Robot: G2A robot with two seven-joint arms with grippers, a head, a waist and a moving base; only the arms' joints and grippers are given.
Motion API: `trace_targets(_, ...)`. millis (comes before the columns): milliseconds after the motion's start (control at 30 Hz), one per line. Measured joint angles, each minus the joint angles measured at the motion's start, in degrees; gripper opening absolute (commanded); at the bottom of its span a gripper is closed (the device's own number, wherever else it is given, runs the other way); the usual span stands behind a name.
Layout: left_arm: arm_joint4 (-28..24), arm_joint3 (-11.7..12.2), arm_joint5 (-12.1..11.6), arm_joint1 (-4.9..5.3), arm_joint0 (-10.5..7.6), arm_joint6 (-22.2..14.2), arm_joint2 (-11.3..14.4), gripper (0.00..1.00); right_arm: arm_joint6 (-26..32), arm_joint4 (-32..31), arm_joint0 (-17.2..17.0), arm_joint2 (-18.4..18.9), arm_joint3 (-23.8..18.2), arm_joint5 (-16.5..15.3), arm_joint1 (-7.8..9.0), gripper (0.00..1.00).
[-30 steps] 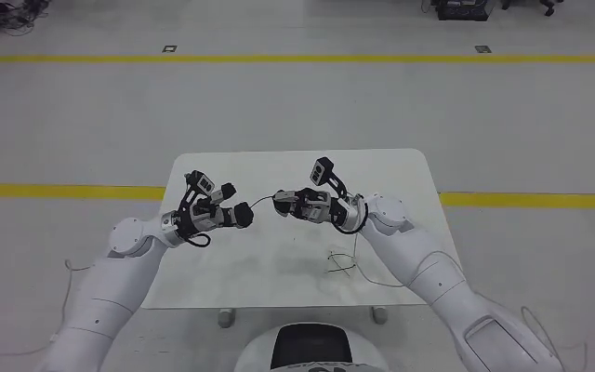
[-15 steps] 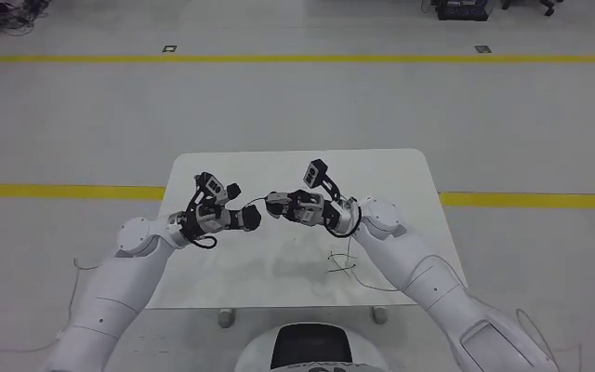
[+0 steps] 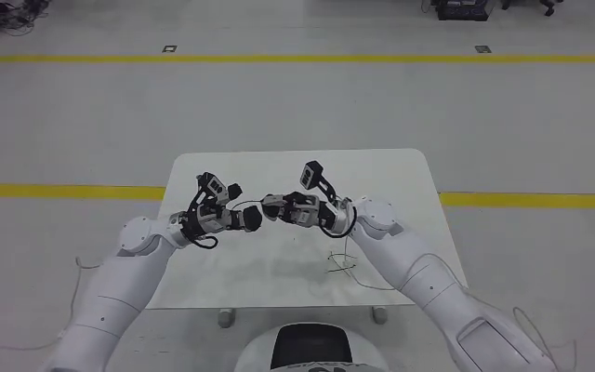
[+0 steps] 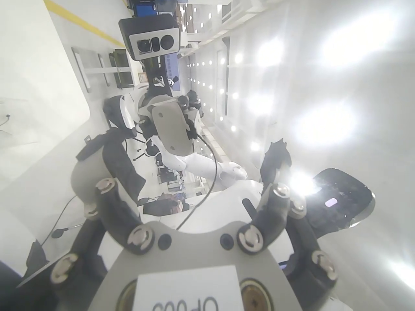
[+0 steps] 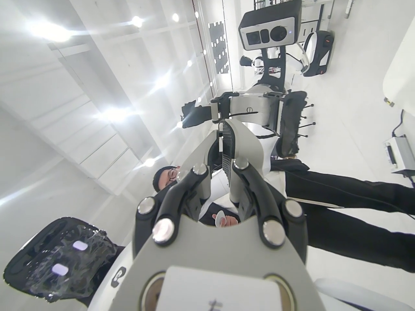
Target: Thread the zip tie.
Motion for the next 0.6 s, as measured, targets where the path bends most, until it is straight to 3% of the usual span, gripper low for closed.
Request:
trace_targets(200,0.53,0.20,-0.03,0.01,-0.04,0.07,0.01,0.47,0.15,-3.16,0.34,0.19,0.24,0.81,0.15,0.00)
trace_targets(300,0.84,0.28,-0.06,0.04,-0.03,-0.06,-0.04,0.40,-0.01,-5.20,0.36,0.51,-0.06,0.99,0.36,0.00)
trace_targets(400,1.02,0.32,0.09,0.08,-0.01,-0.40,-0.07,0.44,-0.14,-7.66,0.42,0.76,-0.56,1.30,0.63,0.00)
trace_targets(600,1.44,0.51,0.80,0.14,-0.07,-1.30,0.16,0.38,-0.16,-10.86,0.14,1.57,-1.93,1.73,1.11,0.00)
